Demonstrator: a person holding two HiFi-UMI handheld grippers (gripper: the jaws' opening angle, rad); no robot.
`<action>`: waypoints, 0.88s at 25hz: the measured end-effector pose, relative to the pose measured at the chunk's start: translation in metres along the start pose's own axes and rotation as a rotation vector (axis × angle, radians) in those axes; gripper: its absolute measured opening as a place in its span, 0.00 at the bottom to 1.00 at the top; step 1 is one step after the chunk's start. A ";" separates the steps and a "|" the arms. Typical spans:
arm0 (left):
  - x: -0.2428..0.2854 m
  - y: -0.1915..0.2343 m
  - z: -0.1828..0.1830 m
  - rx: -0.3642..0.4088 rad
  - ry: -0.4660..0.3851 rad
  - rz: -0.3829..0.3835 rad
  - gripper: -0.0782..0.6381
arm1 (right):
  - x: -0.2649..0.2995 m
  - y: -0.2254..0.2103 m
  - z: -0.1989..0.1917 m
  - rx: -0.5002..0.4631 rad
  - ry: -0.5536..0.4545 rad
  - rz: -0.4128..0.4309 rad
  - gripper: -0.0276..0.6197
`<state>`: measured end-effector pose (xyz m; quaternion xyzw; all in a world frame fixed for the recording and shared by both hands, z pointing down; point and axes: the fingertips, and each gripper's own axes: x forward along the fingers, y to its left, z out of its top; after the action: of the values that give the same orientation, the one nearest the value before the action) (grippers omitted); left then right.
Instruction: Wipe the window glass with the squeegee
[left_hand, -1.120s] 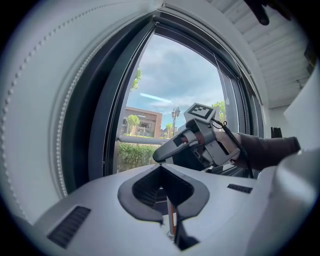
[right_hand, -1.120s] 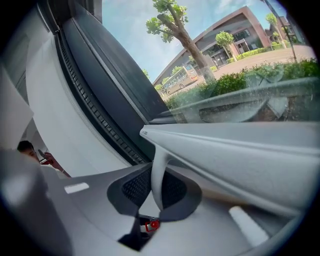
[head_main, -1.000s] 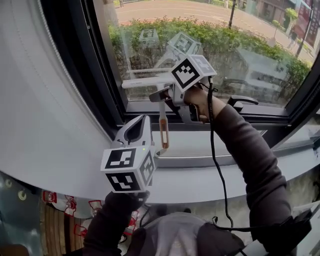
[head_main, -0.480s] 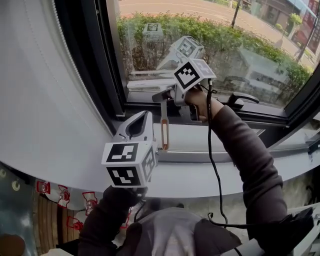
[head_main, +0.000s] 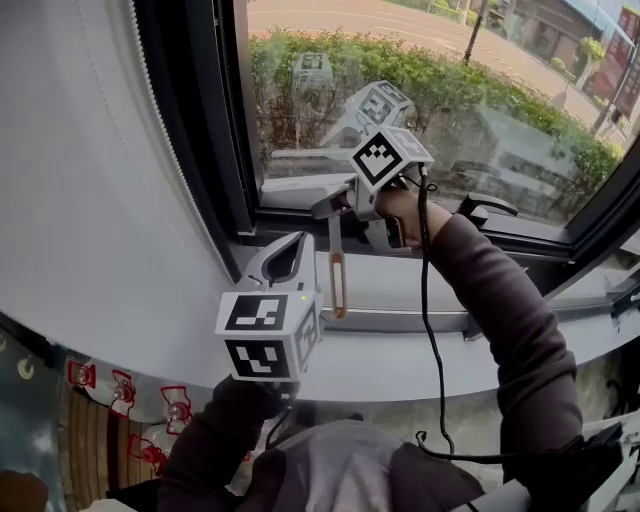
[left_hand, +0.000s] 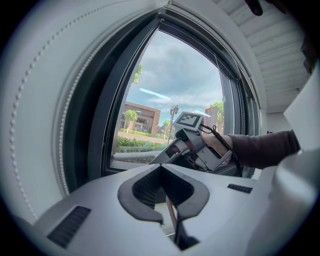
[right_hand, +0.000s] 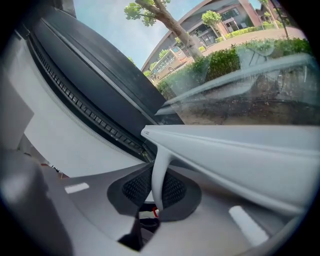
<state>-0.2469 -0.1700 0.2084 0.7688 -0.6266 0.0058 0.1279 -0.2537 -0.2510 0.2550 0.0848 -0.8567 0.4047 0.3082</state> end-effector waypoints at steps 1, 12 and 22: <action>-0.001 0.001 -0.002 -0.003 0.002 -0.003 0.11 | 0.002 0.001 -0.005 0.002 0.017 -0.006 0.08; -0.006 -0.002 -0.033 -0.058 0.037 -0.074 0.11 | 0.014 0.010 -0.056 0.012 0.029 0.105 0.08; -0.030 -0.038 -0.126 -0.100 0.120 -0.075 0.11 | 0.025 -0.019 -0.158 0.022 0.015 0.187 0.08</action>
<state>-0.1970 -0.1088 0.3183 0.7826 -0.5881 0.0157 0.2036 -0.1936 -0.1430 0.3578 0.0047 -0.8540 0.4419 0.2744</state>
